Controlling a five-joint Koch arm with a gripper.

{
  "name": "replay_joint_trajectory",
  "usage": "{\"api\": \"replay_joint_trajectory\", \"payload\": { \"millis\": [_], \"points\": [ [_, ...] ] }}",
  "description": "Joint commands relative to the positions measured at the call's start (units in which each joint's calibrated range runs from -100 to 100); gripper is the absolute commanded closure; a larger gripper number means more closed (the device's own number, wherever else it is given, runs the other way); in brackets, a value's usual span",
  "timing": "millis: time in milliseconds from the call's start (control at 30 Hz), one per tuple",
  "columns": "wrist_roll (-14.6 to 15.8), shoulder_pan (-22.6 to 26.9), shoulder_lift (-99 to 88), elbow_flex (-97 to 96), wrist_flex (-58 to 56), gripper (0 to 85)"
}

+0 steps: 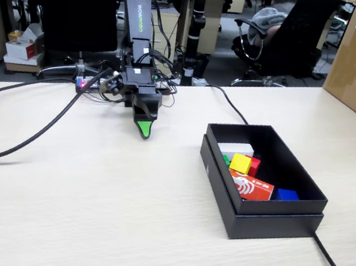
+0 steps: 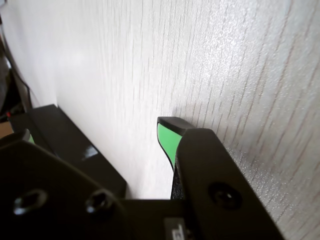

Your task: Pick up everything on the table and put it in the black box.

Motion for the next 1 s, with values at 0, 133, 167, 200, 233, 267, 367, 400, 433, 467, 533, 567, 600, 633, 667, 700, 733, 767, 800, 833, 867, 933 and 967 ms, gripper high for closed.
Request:
{"api": "replay_joint_trajectory", "payload": {
  "millis": [0, 133, 167, 200, 233, 267, 367, 400, 433, 467, 533, 567, 600, 633, 667, 700, 733, 767, 800, 833, 867, 933, 967],
  "points": [
    [-0.15, 0.00, -1.67, 0.29, 4.84, 35.9],
    [-0.05, 0.10, -2.13, -1.62, 5.28, 35.8],
    [0.00, 0.10, -2.13, -2.25, 5.28, 35.9],
    [0.00, 0.15, -2.13, -2.98, 5.28, 35.8],
    [0.00, 0.15, -2.13, -3.61, 5.28, 35.5],
    [0.00, 0.15, -2.13, -4.16, 5.28, 35.5],
    [0.00, 0.44, -1.90, -6.33, 5.19, 36.3],
    [0.00, 0.54, -1.67, -6.51, 5.19, 36.4],
    [0.10, 0.49, -1.56, -6.60, 5.10, 36.6],
    [0.15, 0.49, -1.44, -6.60, 5.10, 36.6],
    [0.20, 0.49, -0.41, -6.79, 5.02, 36.7],
    [0.15, 0.49, -0.41, -6.79, 5.02, 36.7],
    [0.15, 0.49, -0.41, -6.79, 5.10, 36.7],
    [0.15, 0.49, -0.41, -6.79, 5.10, 36.7],
    [0.15, 0.49, -0.41, -6.79, 5.10, 36.7],
    [0.15, 0.49, -0.41, -6.79, 5.10, 36.7],
    [0.15, 0.49, -0.41, -6.79, 5.10, 36.7],
    [0.15, 0.49, -0.41, -6.88, 5.10, 36.7],
    [0.10, 0.44, -0.52, -7.06, 5.10, 36.7],
    [0.10, 0.54, -0.52, -7.24, 5.10, 36.7],
    [0.10, 0.49, -0.64, -7.24, 5.02, 36.7],
    [0.10, 0.49, -0.75, -7.42, 5.02, 36.7],
    [0.10, 0.49, -0.75, -7.42, 5.02, 36.7]
  ]
}}
